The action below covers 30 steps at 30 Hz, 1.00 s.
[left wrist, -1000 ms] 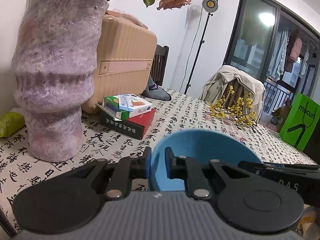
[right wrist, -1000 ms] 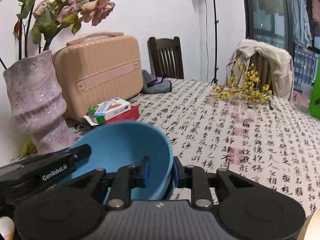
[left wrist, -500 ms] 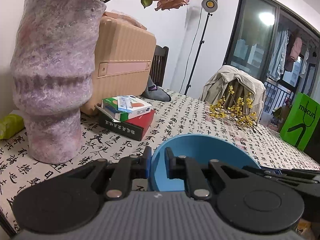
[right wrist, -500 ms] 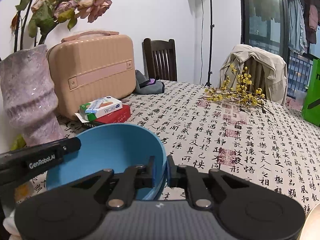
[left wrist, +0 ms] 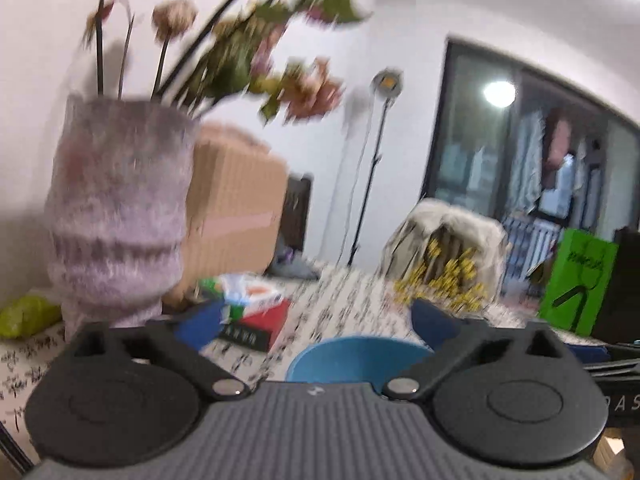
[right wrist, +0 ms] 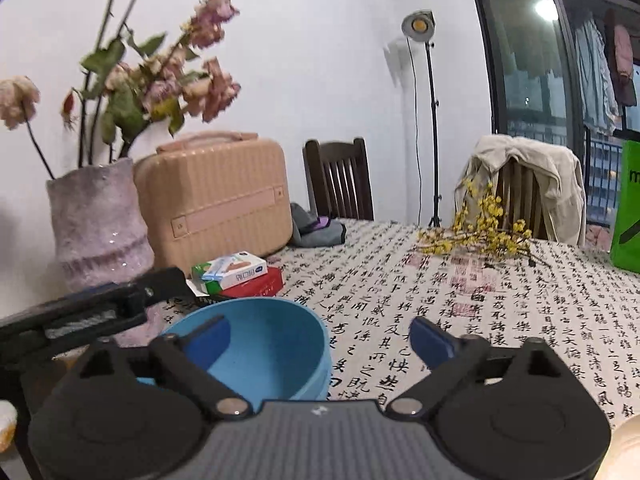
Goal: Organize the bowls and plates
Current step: 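Open both tools to release the stacked blue bowl, then pull both open tools back from the stacked blue bowls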
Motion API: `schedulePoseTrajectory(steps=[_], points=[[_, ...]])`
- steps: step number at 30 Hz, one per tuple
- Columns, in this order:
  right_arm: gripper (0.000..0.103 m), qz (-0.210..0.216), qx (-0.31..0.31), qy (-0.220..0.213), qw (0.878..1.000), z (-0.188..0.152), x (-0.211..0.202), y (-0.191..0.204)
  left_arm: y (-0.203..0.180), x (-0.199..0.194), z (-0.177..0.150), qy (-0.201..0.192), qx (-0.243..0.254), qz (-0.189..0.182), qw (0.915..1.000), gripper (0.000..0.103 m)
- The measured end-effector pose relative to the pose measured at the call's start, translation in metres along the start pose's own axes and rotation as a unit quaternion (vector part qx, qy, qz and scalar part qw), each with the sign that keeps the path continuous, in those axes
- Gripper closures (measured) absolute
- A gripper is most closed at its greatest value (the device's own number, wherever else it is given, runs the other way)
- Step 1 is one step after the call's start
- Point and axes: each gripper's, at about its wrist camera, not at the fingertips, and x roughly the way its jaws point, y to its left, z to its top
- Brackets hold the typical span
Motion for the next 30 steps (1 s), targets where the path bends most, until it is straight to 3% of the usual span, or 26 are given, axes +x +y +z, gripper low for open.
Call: schedulePoseTrajectory(steps=[3,6,9,19,30], points=[[0.0,-0.013,0.001,-0.011,1.0,-0.013,-0.017,-0.005,-0.003,-0.016,-0.005,-0.027,0.01,-0.008,0.9996,0.0],[0.0,-0.013,0.028,-0.012,0.999,-0.028,-0.032,-0.014,-0.004,-0.028,-0.009,-0.033,0.017,-0.016,0.9992,0.0],[0.0,-0.041,0.032,-0.028,0.998,-0.045,-0.048,-0.015,-0.005,-0.04,-0.016,-0.034,0.011,-0.035,0.9987,0.0],[0.0,-0.088,0.047,-0.069,0.993,-0.082,-0.109,-0.029,-0.031,-0.063,-0.038,0.004,0.021,-0.081,0.9965,0.0],[0.0,-0.134,0.045,-0.047,0.989,-0.096,-0.155,-0.051,-0.086,-0.074,-0.069,0.068,0.024,-0.148,0.9864,0.0]])
